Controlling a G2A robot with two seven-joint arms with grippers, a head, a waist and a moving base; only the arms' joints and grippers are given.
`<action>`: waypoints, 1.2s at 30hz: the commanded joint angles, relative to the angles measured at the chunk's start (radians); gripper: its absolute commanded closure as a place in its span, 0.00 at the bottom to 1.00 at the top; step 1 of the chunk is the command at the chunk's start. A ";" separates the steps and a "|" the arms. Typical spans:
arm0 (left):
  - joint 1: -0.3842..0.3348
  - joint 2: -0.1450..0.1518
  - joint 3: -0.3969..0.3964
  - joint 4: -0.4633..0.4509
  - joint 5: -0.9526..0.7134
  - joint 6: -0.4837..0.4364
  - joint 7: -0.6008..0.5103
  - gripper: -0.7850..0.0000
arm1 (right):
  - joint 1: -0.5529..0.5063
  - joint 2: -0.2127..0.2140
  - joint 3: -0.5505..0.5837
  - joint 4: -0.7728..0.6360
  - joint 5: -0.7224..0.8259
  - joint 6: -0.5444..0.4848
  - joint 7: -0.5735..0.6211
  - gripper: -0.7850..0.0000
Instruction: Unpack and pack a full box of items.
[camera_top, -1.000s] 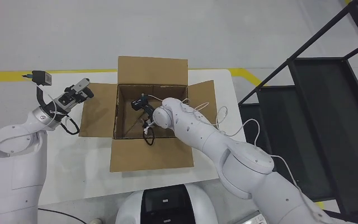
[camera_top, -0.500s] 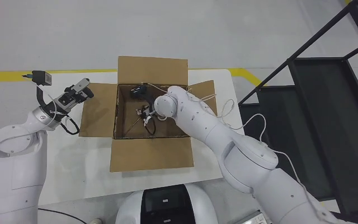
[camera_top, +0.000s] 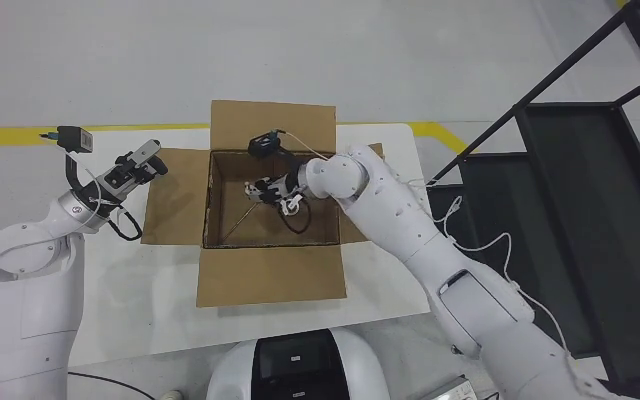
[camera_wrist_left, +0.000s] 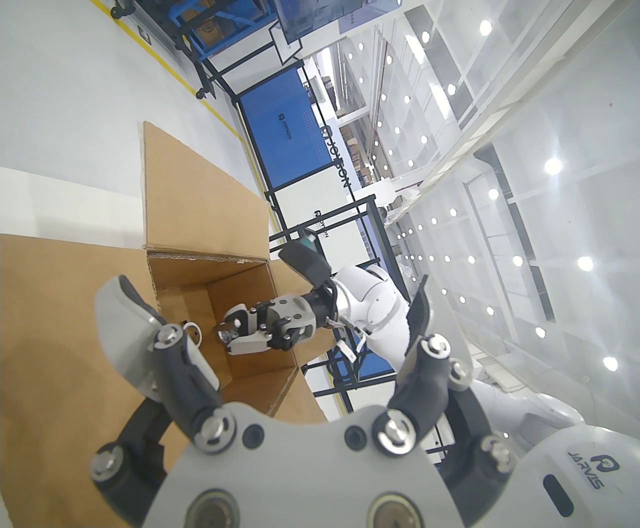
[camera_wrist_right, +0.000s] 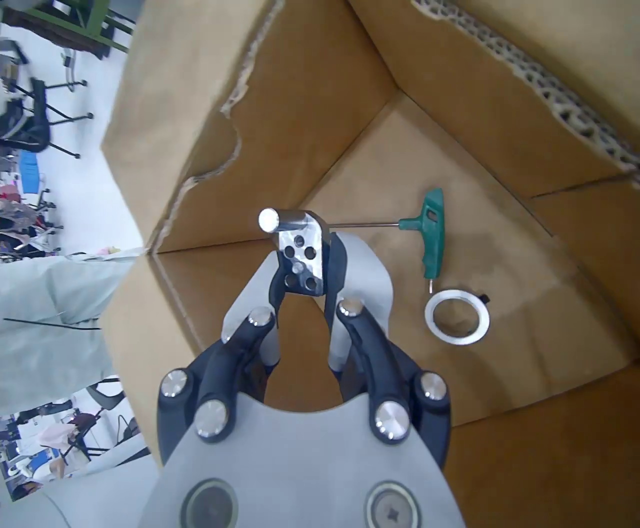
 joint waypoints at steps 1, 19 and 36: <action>0.000 0.000 0.000 0.000 0.000 0.000 0.000 0.00 | -0.070 0.025 0.064 -0.115 0.014 0.015 0.026 1.00; 0.000 0.000 0.000 0.000 0.000 0.000 0.000 0.00 | -0.172 0.050 0.141 -0.238 0.067 0.027 0.032 1.00; 0.000 0.000 0.000 0.000 0.000 0.000 0.000 0.00 | -0.195 0.057 0.157 -0.269 0.085 0.014 0.042 1.00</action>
